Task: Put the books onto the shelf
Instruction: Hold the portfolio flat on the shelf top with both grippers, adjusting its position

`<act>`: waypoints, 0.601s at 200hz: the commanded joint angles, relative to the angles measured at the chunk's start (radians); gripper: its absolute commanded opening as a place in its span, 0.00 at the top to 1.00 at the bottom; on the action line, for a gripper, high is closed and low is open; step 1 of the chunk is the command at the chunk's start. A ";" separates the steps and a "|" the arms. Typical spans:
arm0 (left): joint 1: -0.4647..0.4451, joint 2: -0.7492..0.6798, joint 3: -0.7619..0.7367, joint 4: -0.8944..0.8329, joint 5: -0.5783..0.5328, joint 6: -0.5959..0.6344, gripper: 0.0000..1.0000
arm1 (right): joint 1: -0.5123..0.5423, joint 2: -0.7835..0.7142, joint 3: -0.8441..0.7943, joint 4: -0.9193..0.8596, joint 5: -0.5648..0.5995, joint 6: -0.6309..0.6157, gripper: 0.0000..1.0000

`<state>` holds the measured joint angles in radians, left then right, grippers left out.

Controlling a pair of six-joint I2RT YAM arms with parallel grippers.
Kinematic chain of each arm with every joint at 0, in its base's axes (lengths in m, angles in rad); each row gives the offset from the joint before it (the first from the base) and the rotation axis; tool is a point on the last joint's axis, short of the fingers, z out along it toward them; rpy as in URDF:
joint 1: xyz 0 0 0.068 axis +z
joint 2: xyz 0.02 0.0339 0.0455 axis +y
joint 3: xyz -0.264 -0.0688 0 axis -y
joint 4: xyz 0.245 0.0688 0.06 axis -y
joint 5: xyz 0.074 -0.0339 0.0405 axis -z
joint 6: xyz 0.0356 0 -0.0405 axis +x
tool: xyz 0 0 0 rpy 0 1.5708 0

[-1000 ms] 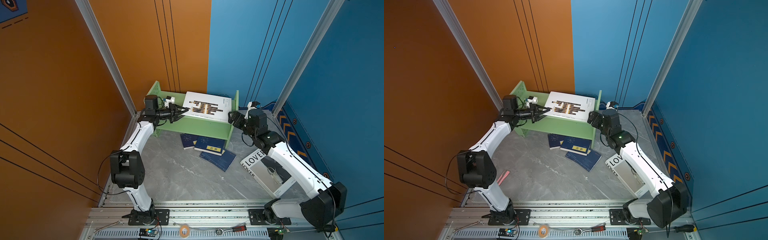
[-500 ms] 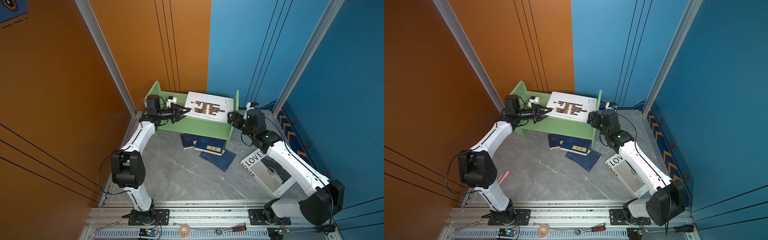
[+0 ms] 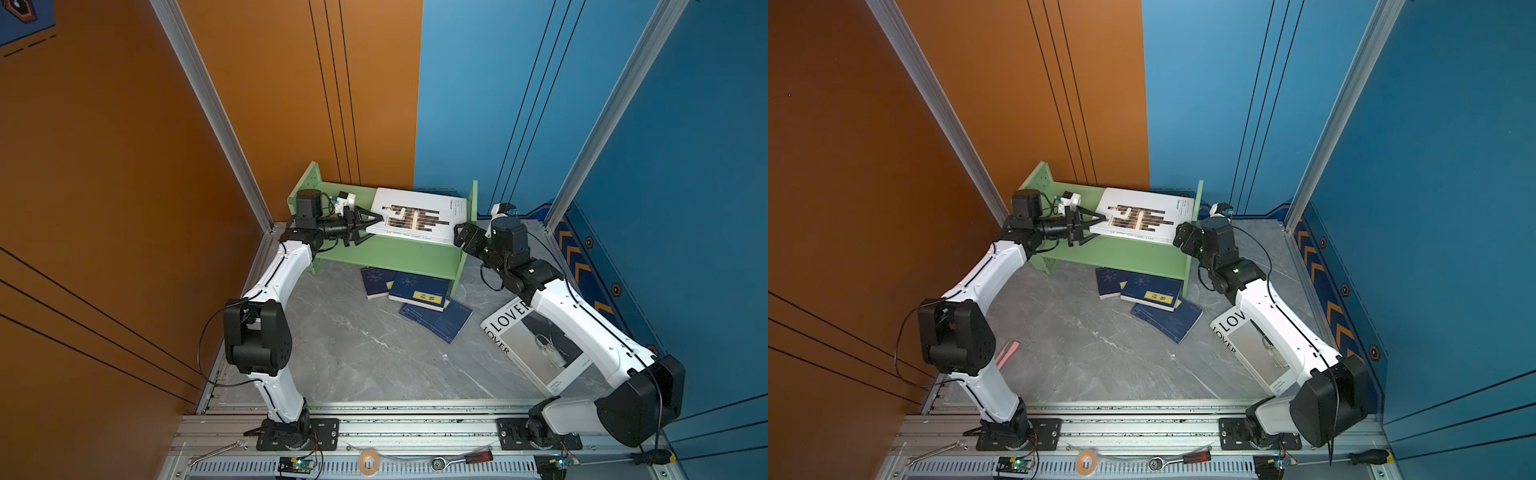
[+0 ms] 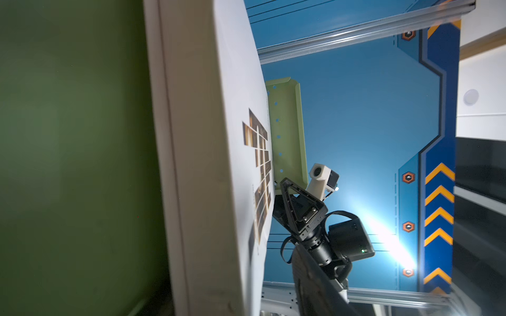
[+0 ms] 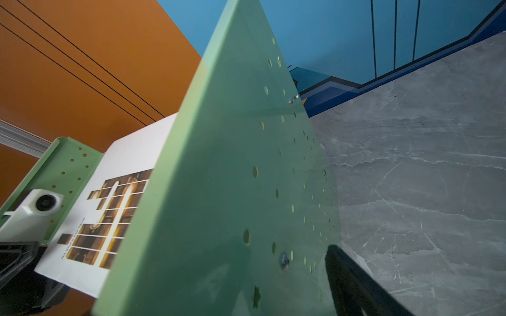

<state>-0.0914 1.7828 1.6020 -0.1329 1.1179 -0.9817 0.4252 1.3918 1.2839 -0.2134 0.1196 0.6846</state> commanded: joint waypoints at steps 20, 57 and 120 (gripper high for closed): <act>0.038 -0.011 0.056 -0.117 -0.093 0.108 0.24 | 0.004 0.011 0.022 -0.069 0.098 0.003 0.11; 0.073 -0.033 0.069 -0.176 -0.207 0.161 0.21 | 0.008 0.004 0.017 -0.084 0.109 -0.003 0.11; 0.066 -0.112 0.115 -0.403 -0.354 0.386 0.19 | 0.007 -0.010 0.016 -0.074 0.101 -0.014 0.11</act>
<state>-0.0196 1.7138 1.6817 -0.3954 0.8440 -0.7265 0.4316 1.3937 1.2839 -0.2512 0.1890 0.6834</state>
